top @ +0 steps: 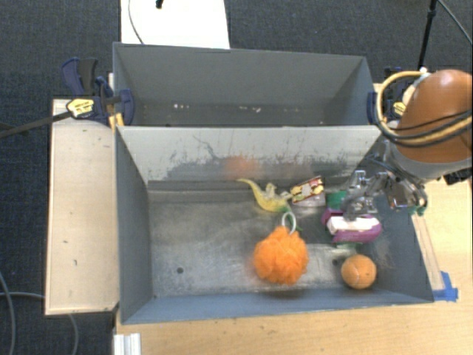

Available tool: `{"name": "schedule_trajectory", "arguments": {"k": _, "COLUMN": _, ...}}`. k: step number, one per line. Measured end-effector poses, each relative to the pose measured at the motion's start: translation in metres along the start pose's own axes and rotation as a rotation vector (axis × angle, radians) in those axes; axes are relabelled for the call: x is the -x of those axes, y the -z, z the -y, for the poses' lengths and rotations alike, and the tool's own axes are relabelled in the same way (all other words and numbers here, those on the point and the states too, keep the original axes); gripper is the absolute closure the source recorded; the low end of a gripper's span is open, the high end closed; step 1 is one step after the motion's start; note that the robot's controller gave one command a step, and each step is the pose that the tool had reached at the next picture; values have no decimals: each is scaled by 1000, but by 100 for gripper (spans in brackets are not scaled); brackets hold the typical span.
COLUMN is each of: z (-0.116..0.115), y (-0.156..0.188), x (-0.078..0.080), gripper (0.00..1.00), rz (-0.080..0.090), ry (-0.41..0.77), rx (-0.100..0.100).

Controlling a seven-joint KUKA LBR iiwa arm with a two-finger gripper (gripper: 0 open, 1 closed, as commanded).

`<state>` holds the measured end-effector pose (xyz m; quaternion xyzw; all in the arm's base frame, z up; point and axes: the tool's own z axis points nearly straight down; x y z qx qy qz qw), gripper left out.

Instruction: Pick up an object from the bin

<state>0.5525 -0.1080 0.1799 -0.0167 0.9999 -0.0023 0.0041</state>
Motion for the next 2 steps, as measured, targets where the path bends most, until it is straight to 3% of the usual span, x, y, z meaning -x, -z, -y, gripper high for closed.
{"name": "schedule_trajectory", "arguments": {"k": 1, "z": -15, "y": 1, "x": 2, "gripper": 100, "rz": -8, "ry": -2, "rx": 9}}
{"name": "schedule_trajectory", "arguments": {"k": 2, "z": -6, "y": 48, "x": -7, "gripper": 100, "rz": -14, "ry": -9, "rx": 6}}
